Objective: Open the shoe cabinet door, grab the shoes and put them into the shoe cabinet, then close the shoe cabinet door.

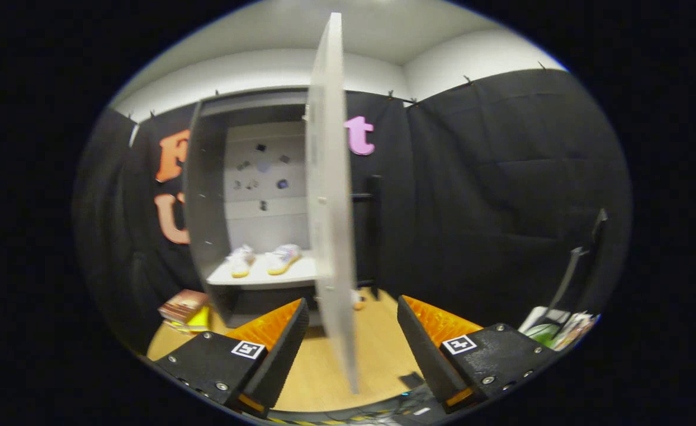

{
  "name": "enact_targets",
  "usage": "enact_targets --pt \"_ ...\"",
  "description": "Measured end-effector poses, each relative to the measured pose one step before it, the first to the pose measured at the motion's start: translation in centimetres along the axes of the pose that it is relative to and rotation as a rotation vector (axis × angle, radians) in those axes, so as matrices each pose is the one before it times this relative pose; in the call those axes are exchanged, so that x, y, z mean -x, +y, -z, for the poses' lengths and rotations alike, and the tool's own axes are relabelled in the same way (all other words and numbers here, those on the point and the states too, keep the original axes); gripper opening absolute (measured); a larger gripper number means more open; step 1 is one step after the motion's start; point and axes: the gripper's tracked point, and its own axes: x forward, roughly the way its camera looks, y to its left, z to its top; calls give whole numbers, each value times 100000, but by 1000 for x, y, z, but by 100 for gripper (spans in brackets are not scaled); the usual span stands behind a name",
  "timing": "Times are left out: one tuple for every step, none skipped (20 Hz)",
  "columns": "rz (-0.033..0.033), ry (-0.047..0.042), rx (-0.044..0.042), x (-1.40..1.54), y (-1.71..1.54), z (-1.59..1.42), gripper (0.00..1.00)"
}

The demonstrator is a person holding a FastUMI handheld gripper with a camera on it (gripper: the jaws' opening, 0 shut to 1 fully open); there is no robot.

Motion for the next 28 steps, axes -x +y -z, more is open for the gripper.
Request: enact_targets --pt "3982 152 7438 -1038 -381 497 94" --pt "1624 1129 4773 -429 143 17 94" --pt "-28 -343 212 79 230 -477 94" --pt "198 -2233 -2399 139 117 -1372 94" --pt "-126 -3011 -4737 -107 -487 -1192 94" --pt "-1876 -2203 -5393 210 97 -618 94" --pt "1258 -1399 -2636 -329 -370 -139 91" --pt "2600 -1142 658 179 -875 142 91" --pt "3330 -888 1889 229 -757 74 91" --pt "3318 -1110 2170 64 -578 -110 91" --pt "2019 -1500 1219 299 -431 -368 93" --pt "1421 -1273 1010 -231 -330 -502 93" --pt "460 1108 -46 -307 -358 161 93" --pt "-1224 1231 -1431 -360 76 221 93" --pt "-2167 768 -1852 85 540 7 93" --pt "-2579 175 -2100 -99 740 -99 94" --pt "1580 -833 1048 -839 275 -129 94" --pt "-136 1046 2590 -182 357 428 95" --pt "-279 -177 2298 33 328 99 96" --pt "-1058 720 1051 492 415 76 96" --pt "-1908 -58 19 824 647 -286 96" --pt "-2391 217 -633 643 1007 -146 96" --pt "-2273 -151 -593 252 1488 -22 96" --pt "-1999 137 435 142 1419 120 96" --pt "-1535 36 589 178 1418 9 96" --pt "-2123 -52 779 175 1526 -66 96" --pt "-2291 201 -96 139 1571 -24 96" --pt "-1697 116 -1080 -358 1532 -84 96"
